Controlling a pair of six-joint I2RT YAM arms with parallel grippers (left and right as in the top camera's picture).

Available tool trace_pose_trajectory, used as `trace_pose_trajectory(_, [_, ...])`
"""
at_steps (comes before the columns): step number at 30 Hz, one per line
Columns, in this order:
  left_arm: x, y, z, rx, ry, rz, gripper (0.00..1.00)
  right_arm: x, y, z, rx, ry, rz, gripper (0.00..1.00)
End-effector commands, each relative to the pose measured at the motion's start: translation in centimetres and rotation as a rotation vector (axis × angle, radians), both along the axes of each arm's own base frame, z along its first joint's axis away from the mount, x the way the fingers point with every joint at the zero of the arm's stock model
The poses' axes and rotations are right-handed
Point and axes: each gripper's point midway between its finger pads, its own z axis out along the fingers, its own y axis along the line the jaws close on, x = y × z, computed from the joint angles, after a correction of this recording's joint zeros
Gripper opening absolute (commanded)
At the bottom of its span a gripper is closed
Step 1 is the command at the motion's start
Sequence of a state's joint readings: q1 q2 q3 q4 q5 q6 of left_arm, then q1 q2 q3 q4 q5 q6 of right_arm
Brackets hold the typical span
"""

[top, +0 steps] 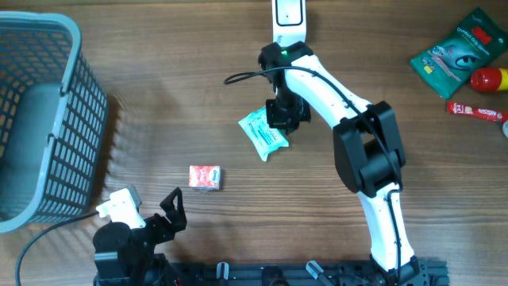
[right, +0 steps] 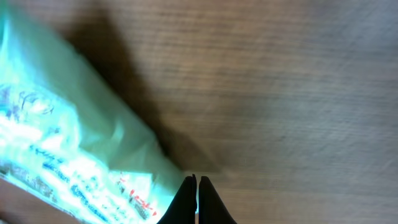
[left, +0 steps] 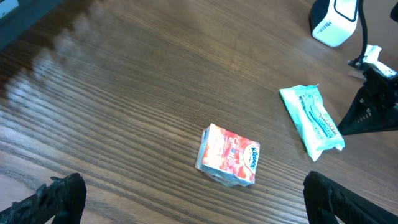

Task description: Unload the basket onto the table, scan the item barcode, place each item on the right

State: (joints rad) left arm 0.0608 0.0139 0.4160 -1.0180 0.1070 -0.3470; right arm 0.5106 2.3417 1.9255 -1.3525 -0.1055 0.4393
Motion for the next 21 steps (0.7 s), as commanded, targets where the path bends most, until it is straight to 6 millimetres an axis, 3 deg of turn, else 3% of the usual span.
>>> trace_pose_trajectory(1, [0.0,-0.3,0.2,-0.011,-0.010,-0.010,1.00,-1.3,1.1,-0.4,-0.043,0.007,0.029,0.04])
trace_pose_trajectory(5, [0.0,-0.3,0.2,-0.011,-0.010,-0.010,1.00,-1.6,0.6,3.0,-0.101,-0.048,0.032,0.04])
trace_pose_trajectory(8, [0.0,-0.3,0.2,-0.011,-0.010,-0.010,1.00,-1.9,0.5,5.4,-0.117,-0.101,0.029,0.29])
trace_pose_trajectory(11, [0.0,-0.3,0.2,-0.011,-0.010,-0.010,1.00,-2.0,0.9,6.9,-0.160,-0.180,0.006,0.45])
trace_pose_trajectory(14, [0.0,-0.3,0.2,-0.011,-0.010,-0.010,1.00,-2.0,2.6,6.7,-0.156,-0.234,0.029,0.50])
trace_pose_trajectory(17, [0.0,-0.3,0.2,-0.011,-0.010,-0.010,1.00,-2.2,5.8,4.6,-0.102,-0.296,0.093,0.55])
trace_pose_trajectory(21, [0.0,-0.3,0.2,-0.010,-0.010,-0.011,1.00,-3.6,7.4,1.0,-0.079,-0.315,0.155,0.55])
